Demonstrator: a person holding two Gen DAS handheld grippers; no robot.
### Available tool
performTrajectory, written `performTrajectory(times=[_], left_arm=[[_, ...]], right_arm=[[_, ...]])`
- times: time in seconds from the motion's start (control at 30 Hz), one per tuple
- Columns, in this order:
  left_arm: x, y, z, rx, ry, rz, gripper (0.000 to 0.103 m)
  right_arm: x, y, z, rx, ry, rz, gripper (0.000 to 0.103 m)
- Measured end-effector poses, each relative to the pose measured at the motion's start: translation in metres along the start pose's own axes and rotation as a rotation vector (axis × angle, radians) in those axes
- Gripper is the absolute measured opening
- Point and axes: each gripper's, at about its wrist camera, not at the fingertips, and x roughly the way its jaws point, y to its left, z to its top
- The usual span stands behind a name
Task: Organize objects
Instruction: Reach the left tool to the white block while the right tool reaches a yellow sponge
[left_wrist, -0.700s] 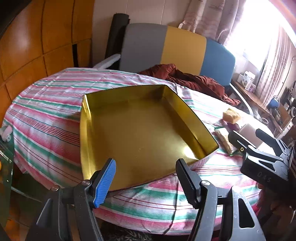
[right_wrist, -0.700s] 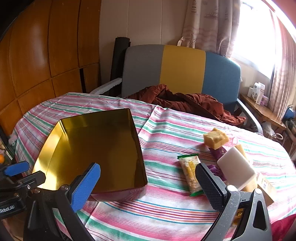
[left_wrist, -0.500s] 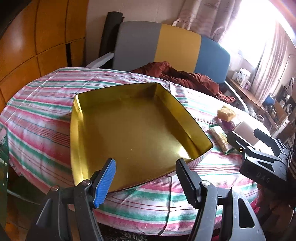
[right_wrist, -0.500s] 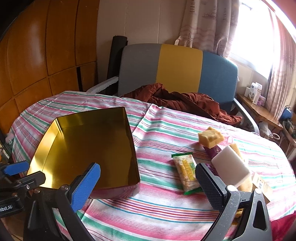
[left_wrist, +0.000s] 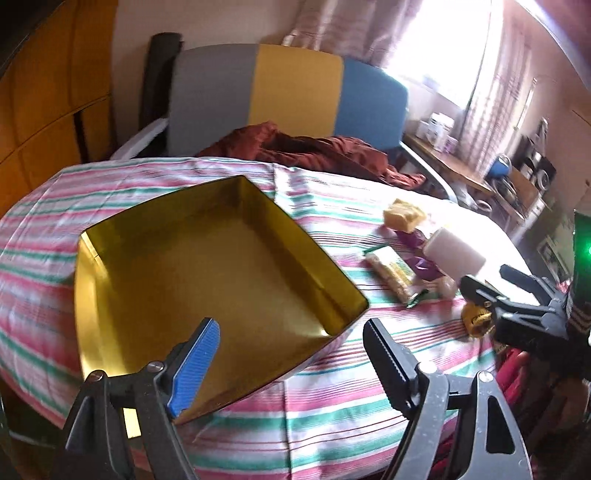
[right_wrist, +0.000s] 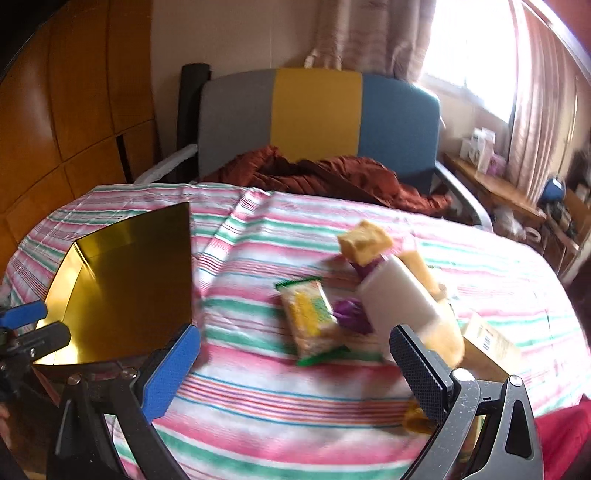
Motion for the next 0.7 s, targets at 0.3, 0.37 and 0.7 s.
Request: performTrajectory(times=[0.3, 0.37, 0.7], left_arm=[[0.037, -0.053, 0.01, 0.118, 0.117, -0.136, 0.082], [0.046, -0.066, 0.013, 0.134, 0.139, -0.181, 0.082], [0.112, -0.133, 0.057, -0.014, 0.324, -0.475, 0.08]], right_arm=[[-0.02, -0.109, -0.02, 0.052, 0.122, -0.222, 0.103], [-0.023, -0.129, -0.026, 0.071, 0.154, -0.249, 0.103], [-0.031, -0.148, -0.036, 0.096, 0.161, -0.236, 0.103]])
